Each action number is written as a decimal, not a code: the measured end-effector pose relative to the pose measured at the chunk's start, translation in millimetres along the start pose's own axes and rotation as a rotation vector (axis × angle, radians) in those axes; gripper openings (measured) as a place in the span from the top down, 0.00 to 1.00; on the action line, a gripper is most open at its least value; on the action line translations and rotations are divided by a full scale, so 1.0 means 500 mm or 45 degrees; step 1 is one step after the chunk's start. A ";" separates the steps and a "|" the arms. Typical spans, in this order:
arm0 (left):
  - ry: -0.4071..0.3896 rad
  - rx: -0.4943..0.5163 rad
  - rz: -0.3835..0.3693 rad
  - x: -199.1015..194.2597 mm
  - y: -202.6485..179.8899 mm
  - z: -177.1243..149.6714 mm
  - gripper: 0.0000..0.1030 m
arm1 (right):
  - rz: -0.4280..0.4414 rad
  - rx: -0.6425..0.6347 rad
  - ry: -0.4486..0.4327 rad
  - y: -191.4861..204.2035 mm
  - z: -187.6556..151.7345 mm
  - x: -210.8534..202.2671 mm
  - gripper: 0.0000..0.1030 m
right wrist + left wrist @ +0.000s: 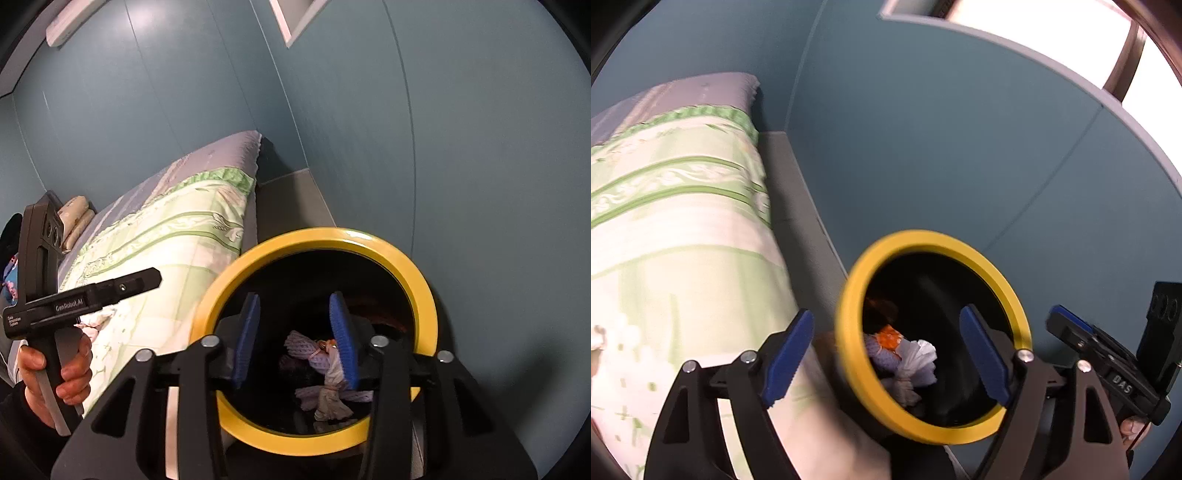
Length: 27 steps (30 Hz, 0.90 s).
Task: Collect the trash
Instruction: 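Open both tools to drop the black bag and tissue into the bin, then move both open tools back over the remaining trash on the bed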
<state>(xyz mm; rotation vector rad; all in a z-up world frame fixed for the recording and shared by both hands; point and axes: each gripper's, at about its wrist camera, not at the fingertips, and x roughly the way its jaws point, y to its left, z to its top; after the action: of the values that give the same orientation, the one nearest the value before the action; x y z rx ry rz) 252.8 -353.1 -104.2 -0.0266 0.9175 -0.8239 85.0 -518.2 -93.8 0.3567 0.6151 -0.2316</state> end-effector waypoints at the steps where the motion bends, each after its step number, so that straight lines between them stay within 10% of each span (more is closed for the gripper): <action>1: -0.016 -0.007 0.013 -0.011 0.009 0.002 0.19 | -0.005 -0.010 -0.009 0.005 0.003 -0.003 0.59; 27: -0.366 -0.205 0.486 -0.495 0.347 -0.111 0.08 | 0.357 -0.400 -0.101 0.416 0.034 -0.004 0.16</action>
<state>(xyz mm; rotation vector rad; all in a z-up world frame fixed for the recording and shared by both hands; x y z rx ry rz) 238.8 -55.6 -29.1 -0.1044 0.6854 -0.3780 157.8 -334.8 -26.6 0.1266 0.5064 0.1195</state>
